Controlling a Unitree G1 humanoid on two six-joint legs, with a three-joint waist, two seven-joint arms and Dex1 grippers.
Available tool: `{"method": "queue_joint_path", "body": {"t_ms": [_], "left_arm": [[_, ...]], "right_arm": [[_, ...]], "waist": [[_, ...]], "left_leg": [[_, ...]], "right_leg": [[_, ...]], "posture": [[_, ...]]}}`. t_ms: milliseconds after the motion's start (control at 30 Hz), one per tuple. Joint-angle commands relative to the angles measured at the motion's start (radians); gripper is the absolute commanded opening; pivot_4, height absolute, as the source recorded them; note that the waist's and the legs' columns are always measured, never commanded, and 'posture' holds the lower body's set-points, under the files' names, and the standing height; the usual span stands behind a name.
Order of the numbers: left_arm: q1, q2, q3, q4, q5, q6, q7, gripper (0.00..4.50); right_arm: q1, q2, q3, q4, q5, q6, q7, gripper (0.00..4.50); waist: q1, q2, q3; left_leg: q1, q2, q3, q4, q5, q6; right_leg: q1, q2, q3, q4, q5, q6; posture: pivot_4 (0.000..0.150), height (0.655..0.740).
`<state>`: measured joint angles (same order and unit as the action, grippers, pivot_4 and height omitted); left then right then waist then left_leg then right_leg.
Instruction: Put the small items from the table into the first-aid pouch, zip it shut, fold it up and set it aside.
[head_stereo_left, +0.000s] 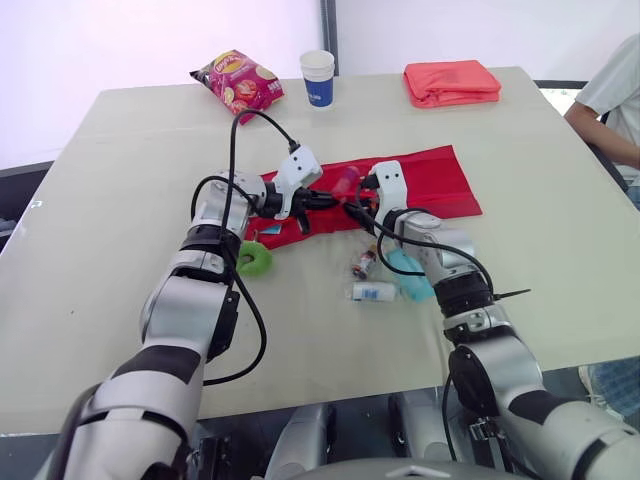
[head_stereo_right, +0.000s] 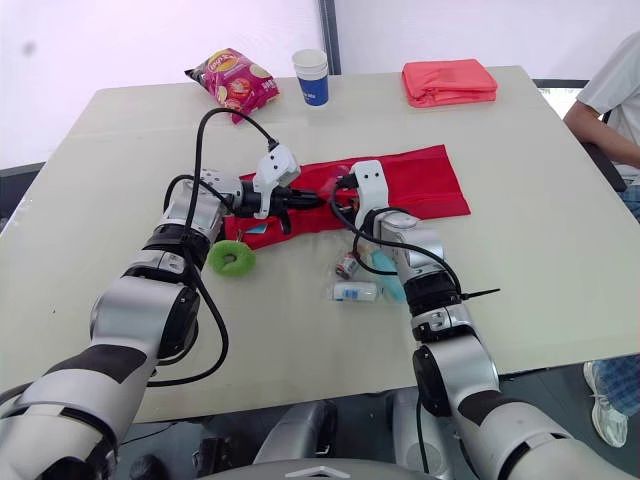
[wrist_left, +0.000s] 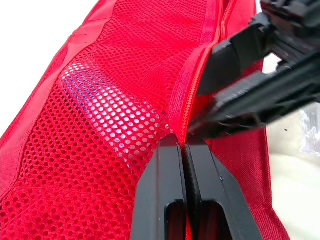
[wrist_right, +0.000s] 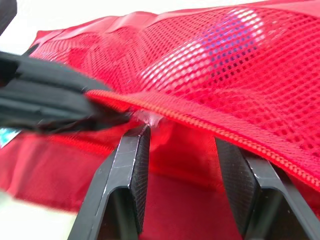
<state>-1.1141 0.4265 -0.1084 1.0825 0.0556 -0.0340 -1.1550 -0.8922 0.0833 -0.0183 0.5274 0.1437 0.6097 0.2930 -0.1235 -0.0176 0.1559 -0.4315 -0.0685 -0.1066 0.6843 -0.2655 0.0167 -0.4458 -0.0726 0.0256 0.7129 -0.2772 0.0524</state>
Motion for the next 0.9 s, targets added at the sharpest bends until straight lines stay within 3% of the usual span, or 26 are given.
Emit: {"method": "queue_joint_path", "body": {"t_ms": [33,133,233,300,333,467,700,833,900], "left_arm": [[-0.006,0.006,0.009,-0.031,-0.012,-0.01,-0.009,0.0],[0.0,0.004,0.004,-0.037,-0.01,-0.016,-0.015,0.0],[0.009,0.001,-0.007,-0.044,-0.002,-0.03,-0.021,0.0],[0.012,-0.001,-0.009,-0.046,-0.001,-0.033,-0.021,0.0],[0.013,-0.002,-0.01,-0.047,0.0,-0.035,-0.019,0.0],[0.016,0.0,-0.017,-0.046,0.003,-0.044,-0.013,0.0],[0.021,0.007,-0.016,-0.042,0.007,-0.05,0.004,0.0],[0.023,0.007,-0.01,-0.045,0.008,-0.047,0.012,0.0],[0.018,0.008,-0.005,-0.039,0.007,-0.045,0.02,0.0]], "right_arm": [[-0.054,-0.008,0.034,0.079,-0.068,-0.157,-0.062,2.11],[-0.083,-0.004,0.088,0.186,-0.147,-0.29,-0.126,2.11],[-0.118,0.022,0.115,0.299,-0.195,-0.407,-0.191,1.24],[-0.137,0.04,0.119,0.361,-0.208,-0.463,-0.213,0.18],[-0.144,0.05,0.123,0.392,-0.212,-0.489,-0.216,0.08],[-0.153,0.073,0.147,0.473,-0.23,-0.602,-0.148,0.08],[-0.09,0.04,0.188,0.441,-0.243,-0.687,0.014,0.08],[-0.047,0.0,0.182,0.344,-0.234,-0.632,0.071,0.08],[0.008,-0.057,0.187,0.18,-0.212,-0.513,0.158,0.29]], "waist": [[-0.001,0.0,0.0],[-0.002,0.0,0.0],[-0.004,0.0,0.0],[-0.004,0.0,0.0],[-0.004,0.0,0.0],[-0.004,0.0,0.0],[-0.006,0.0,0.0],[-0.005,0.0,0.0],[-0.002,0.0,0.0]], "left_leg": [[0.0,0.0,0.0,0.0,0.0,0.0],[0.0,0.0,0.0,0.0,0.0,0.0],[0.0,0.0,0.0,0.0,0.0,0.0],[0.0,0.0,0.0,0.0,0.0,0.0],[0.0,0.0,0.0,0.0,0.0,0.0],[0.0,0.0,0.0,0.0,0.0,0.0],[0.0,0.0,-0.001,0.0,0.0,0.0],[0.0,0.0,-0.001,0.0,0.0,0.0],[0.0,0.0,-0.002,0.0,0.0,0.0]], "right_leg": [[0.0,0.0,0.0,0.0,0.0,0.0],[0.0,0.0,0.0,0.0,0.0,0.0],[0.0,0.0,0.0,0.0,0.0,0.0],[0.0,0.0,0.0,0.0,0.0,0.0],[0.0,0.0,0.0,0.0,0.0,0.0],[0.0,0.0,0.0,0.0,0.0,0.0],[0.0,0.001,0.0,-0.001,0.0,0.0],[0.0,0.001,0.0,-0.001,0.0,0.0],[0.0,0.001,0.0,-0.001,0.0,0.0]], "posture": [[0.15,0.74],[0.15,0.74],[0.15,0.74],[0.15,0.74],[0.15,0.74],[0.15,0.74],[0.15,0.74],[0.15,0.74],[0.15,0.74]]}}
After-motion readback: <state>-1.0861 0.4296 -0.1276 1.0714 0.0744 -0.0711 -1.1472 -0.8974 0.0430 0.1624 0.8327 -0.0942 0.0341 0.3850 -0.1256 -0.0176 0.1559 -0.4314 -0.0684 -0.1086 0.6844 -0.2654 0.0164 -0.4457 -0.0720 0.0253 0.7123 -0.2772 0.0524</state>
